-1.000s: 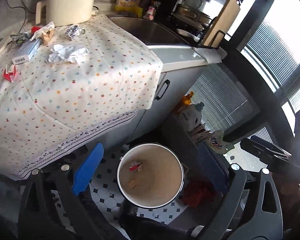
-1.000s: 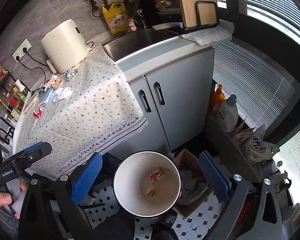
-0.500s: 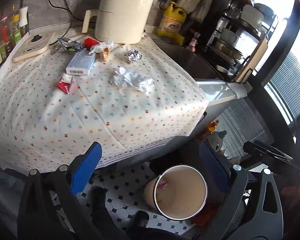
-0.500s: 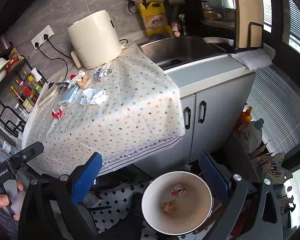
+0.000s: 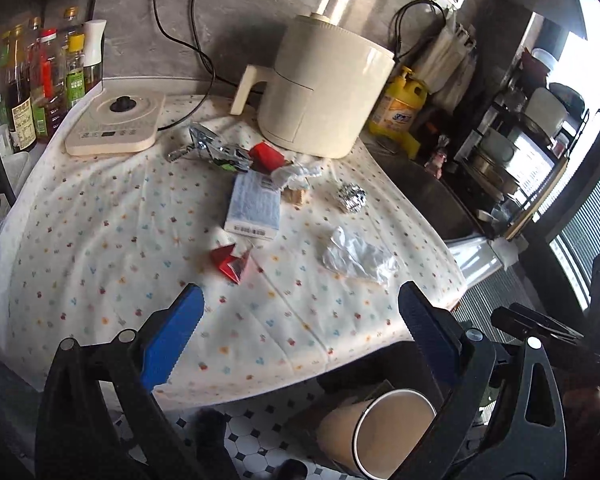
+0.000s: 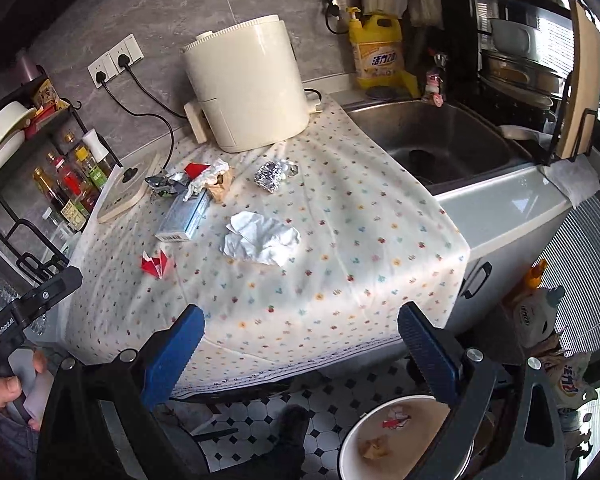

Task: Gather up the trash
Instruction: 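Move both tools back up to the trash on the cloth, then grasp the silver foil wrapper with the left tool while the right tool grasps white tissue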

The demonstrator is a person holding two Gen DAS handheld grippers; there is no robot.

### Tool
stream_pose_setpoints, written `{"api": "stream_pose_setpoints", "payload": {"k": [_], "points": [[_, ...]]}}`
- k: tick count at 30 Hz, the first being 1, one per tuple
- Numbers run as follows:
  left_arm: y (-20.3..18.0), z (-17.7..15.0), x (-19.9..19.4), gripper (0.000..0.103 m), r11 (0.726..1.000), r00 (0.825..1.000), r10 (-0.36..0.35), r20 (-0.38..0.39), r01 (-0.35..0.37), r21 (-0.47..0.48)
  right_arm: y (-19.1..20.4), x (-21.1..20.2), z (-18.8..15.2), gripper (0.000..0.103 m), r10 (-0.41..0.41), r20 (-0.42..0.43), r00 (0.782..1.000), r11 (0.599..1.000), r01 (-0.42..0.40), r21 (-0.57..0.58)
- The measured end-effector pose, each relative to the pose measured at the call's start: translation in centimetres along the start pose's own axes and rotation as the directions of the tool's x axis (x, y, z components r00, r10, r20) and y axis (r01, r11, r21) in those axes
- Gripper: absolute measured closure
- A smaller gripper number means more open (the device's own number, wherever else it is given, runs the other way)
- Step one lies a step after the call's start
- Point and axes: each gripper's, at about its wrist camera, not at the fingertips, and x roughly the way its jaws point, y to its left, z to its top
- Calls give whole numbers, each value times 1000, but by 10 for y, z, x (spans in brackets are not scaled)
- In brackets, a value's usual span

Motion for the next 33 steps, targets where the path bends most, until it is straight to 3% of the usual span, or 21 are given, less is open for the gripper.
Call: {"api": "stream_pose_setpoints", "payload": {"k": [3, 9, 17, 23, 27, 33], "points": [[21, 18, 8, 7, 1000, 1000, -3, 15, 4, -20, 16, 13, 10, 8, -12, -6, 1000, 1000, 12, -15], [57, 49, 29, 19, 999, 1000, -18, 16, 19, -26, 33, 48, 30, 8, -32, -25, 999, 999, 33, 24], [99, 86, 69, 33, 999, 999, -31, -32, 31, -6, 50, 97, 50, 10, -58, -60, 997, 993, 64, 100], [119, 113, 97, 40, 999, 998, -31, -51, 31, 12, 60, 129, 55, 10, -82, -98, 992, 986, 95, 137], [129, 130, 119, 50, 999, 997, -33, -72, 34, 4, 66, 146, 57, 10, -100, -120, 988, 982, 118, 148], [137, 148, 152, 52, 999, 994, -51, -100, 52, 12, 68, 165, 65, 9, -137, -146, 980, 973, 160, 164]]}}
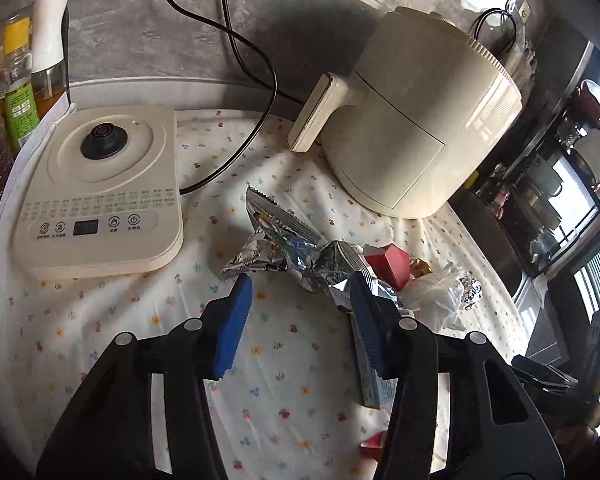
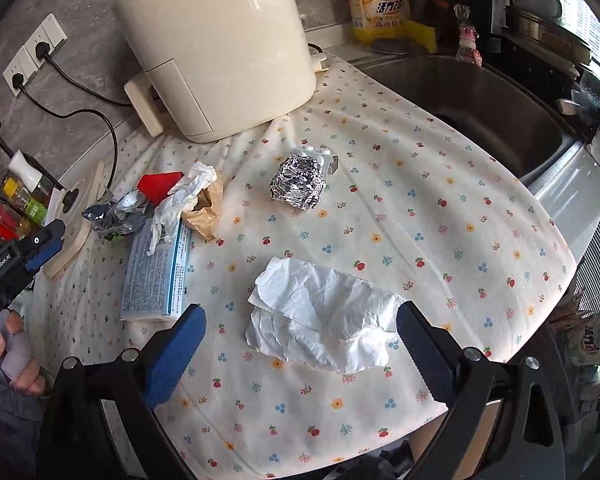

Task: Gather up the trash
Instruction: 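Grasp the silver foil wrapper with the left tool while the right tool grasps white tissue, then carry the foil wrapper and tissue down over the white bin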

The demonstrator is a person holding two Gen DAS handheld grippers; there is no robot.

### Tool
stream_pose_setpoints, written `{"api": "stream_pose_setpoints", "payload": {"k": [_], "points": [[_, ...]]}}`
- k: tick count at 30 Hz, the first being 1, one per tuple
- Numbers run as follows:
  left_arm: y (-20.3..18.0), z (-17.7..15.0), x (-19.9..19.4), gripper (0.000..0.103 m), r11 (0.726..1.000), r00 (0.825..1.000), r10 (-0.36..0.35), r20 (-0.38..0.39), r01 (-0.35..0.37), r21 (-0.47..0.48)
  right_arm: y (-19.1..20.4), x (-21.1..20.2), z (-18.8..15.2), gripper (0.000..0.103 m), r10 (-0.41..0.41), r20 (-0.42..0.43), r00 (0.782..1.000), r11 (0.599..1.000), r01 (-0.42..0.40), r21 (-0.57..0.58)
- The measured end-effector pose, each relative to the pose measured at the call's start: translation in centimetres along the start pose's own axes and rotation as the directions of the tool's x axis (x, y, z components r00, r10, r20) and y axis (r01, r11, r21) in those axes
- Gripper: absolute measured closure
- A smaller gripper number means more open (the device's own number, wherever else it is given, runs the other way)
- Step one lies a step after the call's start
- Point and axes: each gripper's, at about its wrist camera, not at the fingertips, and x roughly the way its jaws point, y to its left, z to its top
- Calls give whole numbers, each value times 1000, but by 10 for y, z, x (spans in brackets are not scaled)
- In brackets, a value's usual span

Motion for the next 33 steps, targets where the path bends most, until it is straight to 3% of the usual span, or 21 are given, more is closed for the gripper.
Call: {"api": "stream_pose_setpoints", "payload": {"k": [8, 10, 11, 12, 15, 17, 20, 23, 24, 33], "points": [[11, 24, 48, 53, 1000, 998, -15, -54, 15, -13, 4, 28, 18, 8, -51, -46, 998, 999, 52, 13], [15, 27, 57, 66, 999, 997, -25, -73, 23, -27, 5, 34, 21, 8, -57, -59, 997, 998, 58, 8], [16, 28, 62, 79, 999, 996, -27, -88, 24, -31, 6, 38, 22, 8, -60, -65, 996, 998, 61, 5], [17, 28, 64, 86, 999, 995, -29, -99, 26, -32, 7, 41, 22, 8, -60, -70, 996, 998, 60, 2], [13, 27, 59, 93, 1000, 996, -23, -85, 22, -14, 12, 52, 23, 8, -65, -90, 994, 998, 63, -23], [13, 25, 52, 99, 1000, 997, -21, -76, 20, -12, 15, 58, 22, 15, -75, -101, 992, 997, 71, -43], [17, 22, 37, 100, 1000, 999, -12, -50, 11, -20, 17, 59, 20, 41, -95, -102, 990, 994, 88, -70], [20, 19, 17, 100, 999, 1000, -10, -13, 10, -31, 15, 54, 20, 80, -44, -114, 993, 997, 36, -72], [20, 18, 10, 100, 999, 1000, -10, 1, 10, -34, 14, 51, 20, 85, -36, -110, 993, 997, 29, -67], [20, -8, -40, 100, 997, 996, 47, 77, -42, -68, 14, 11, 8, 89, 27, -39, 999, 994, -31, -107]]}}
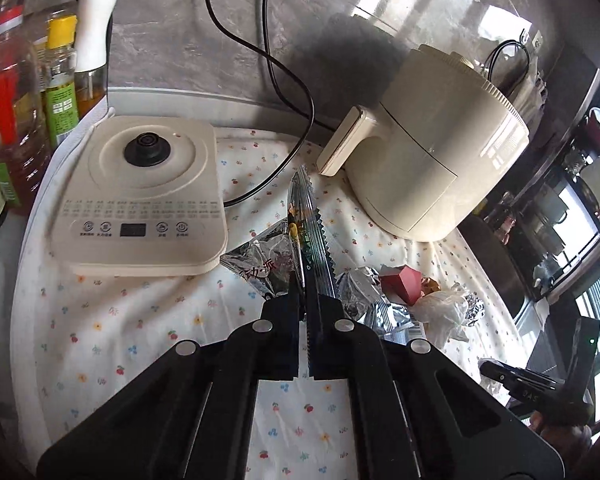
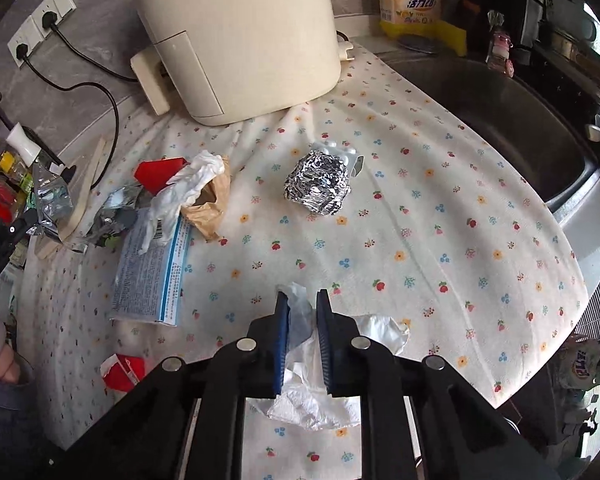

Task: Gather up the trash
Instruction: 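Carry the foil wrapper and tissue down over the white bin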

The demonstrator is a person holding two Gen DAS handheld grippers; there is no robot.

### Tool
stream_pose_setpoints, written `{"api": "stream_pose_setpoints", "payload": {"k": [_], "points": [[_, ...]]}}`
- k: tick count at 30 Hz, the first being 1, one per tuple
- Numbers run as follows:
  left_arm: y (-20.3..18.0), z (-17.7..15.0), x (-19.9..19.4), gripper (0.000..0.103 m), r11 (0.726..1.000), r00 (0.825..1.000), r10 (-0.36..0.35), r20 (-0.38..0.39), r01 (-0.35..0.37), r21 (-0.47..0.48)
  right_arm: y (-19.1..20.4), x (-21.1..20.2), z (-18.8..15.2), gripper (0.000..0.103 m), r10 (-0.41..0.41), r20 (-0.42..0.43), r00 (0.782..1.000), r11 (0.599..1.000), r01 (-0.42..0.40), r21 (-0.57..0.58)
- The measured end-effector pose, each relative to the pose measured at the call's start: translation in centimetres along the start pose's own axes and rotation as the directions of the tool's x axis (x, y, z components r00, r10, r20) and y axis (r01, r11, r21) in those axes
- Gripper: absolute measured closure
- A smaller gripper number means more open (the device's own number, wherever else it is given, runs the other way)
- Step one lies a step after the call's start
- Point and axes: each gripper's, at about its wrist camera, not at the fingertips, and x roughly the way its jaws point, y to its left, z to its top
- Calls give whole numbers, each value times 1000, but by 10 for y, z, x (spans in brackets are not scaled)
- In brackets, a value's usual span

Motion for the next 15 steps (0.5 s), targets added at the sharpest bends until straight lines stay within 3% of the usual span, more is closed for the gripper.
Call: {"api": "stream_pose_setpoints", "payload": {"k": [15], "points": [[-37, -74, -106, 100, 996, 992, 89, 85, -86, -39, 14, -56, -26, 95, 134, 89, 987, 970, -113, -215]]}}
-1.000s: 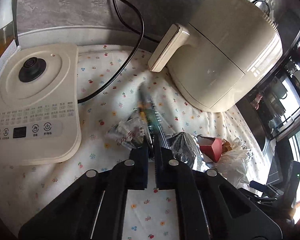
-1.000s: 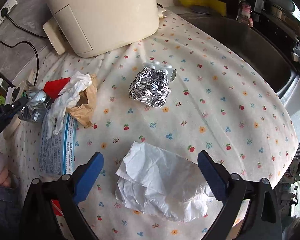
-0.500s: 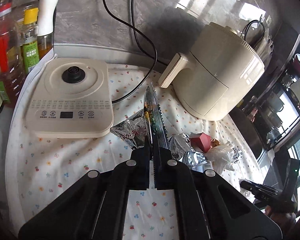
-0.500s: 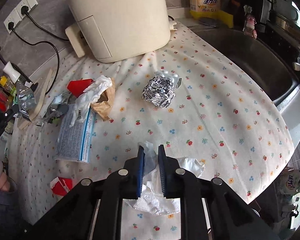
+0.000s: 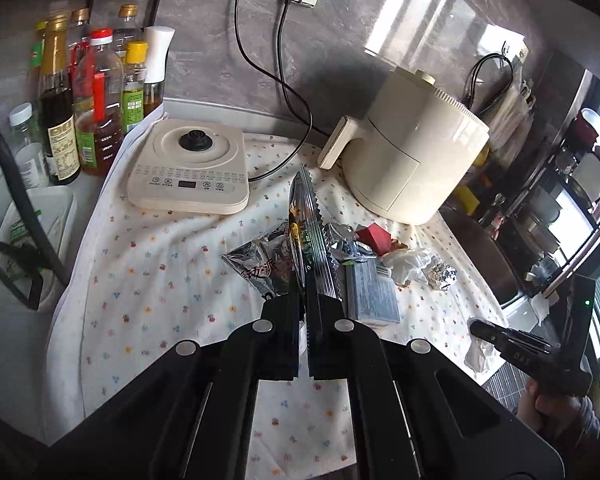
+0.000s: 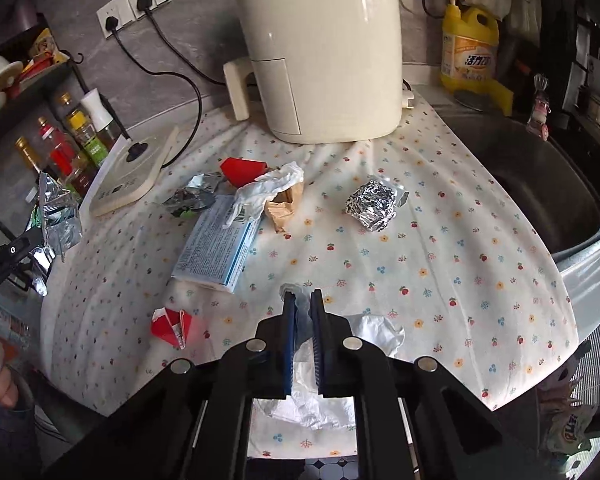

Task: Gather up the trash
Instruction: 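Carry the foil wrapper and tissue down over the white bin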

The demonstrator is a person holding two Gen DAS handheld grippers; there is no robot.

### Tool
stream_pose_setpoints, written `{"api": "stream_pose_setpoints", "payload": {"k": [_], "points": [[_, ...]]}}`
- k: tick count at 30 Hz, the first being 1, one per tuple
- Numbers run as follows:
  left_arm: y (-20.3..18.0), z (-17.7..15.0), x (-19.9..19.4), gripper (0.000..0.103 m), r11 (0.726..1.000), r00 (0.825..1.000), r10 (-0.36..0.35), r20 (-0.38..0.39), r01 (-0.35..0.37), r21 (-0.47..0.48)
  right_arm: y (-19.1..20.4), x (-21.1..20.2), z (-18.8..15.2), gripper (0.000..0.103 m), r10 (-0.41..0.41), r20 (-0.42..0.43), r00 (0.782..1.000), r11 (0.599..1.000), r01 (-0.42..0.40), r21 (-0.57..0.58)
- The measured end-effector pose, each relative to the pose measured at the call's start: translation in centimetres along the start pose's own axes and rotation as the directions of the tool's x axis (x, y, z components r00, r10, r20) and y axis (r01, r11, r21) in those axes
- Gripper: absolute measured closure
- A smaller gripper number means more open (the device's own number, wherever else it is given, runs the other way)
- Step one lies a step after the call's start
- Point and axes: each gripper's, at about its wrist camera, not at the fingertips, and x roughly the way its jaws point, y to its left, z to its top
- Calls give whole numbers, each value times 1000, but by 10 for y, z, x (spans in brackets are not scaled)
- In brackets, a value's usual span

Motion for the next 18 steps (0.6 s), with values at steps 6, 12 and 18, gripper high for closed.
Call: {"api": "stream_pose_setpoints", "payload": {"k": [6, 12, 18], "points": [[-18, -24, -30, 100, 1000, 1000, 11, 12, -11, -7, -8, -26, -15, 96, 36, 16, 999, 999, -35, -15], [-44, -48, -44, 100, 1000, 1000, 5, 3, -5, 2, -23, -51, -36, 96, 49, 24, 999, 999, -48, -12], [-82, -73, -47, 100, 999, 999, -28, -26, 29, 32, -59, -71, -63, 96, 30, 14, 999, 999, -31, 25]]}}
